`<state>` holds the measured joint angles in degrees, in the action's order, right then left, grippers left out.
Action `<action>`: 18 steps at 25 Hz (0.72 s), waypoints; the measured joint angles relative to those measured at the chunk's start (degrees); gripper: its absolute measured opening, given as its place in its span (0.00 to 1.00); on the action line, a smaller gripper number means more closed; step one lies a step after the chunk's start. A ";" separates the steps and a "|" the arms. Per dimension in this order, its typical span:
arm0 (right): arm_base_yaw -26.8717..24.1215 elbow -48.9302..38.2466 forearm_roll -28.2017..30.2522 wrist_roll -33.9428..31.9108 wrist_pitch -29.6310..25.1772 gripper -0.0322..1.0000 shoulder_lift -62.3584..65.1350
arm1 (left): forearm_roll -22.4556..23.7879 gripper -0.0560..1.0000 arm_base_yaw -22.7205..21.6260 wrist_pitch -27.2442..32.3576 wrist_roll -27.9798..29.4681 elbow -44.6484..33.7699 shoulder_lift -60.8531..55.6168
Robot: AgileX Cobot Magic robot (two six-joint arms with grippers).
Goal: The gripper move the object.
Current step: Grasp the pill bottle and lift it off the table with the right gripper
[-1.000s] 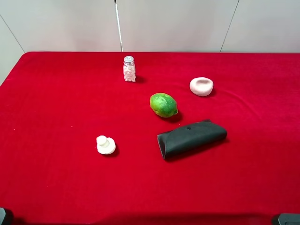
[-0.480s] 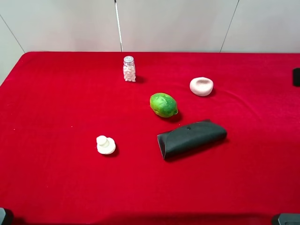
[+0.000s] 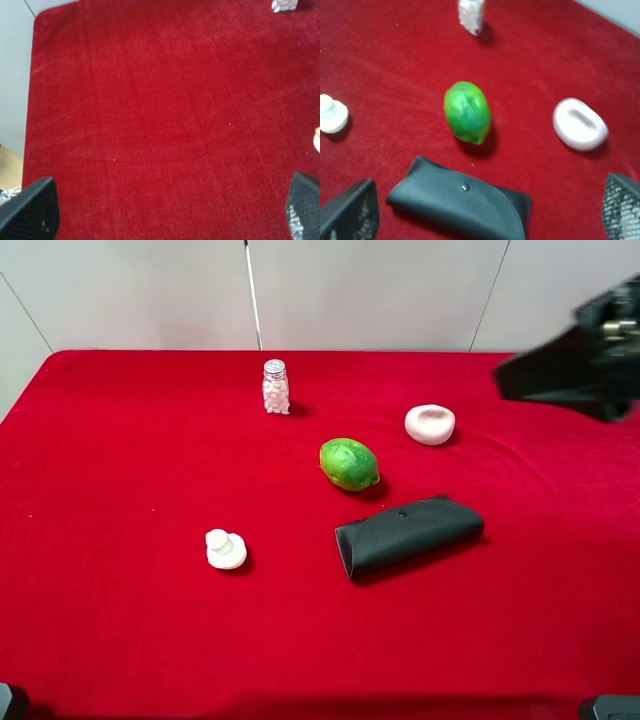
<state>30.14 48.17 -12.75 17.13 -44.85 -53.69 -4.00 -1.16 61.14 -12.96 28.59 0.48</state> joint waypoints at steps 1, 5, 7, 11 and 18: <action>1.18 0.00 0.16 0.00 1.62 0.70 -1.54 | 0.00 0.89 0.00 0.00 0.00 0.00 0.00; 4.93 0.00 1.09 0.00 7.65 0.70 -6.81 | 0.00 0.89 0.00 0.00 0.00 0.00 0.00; 6.42 0.00 1.59 0.00 10.17 0.70 -9.00 | 0.00 0.89 0.00 0.00 0.00 0.00 0.00; 8.55 0.27 2.19 0.00 14.49 0.70 -12.79 | 0.00 0.89 0.00 0.00 0.00 0.00 0.00; 9.34 6.34 2.72 0.00 14.49 0.70 -19.98 | 0.00 0.89 0.00 0.00 0.00 0.00 0.00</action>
<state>39.48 54.52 -10.02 17.13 -30.36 -73.67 -4.00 -1.16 61.14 -12.96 28.59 0.48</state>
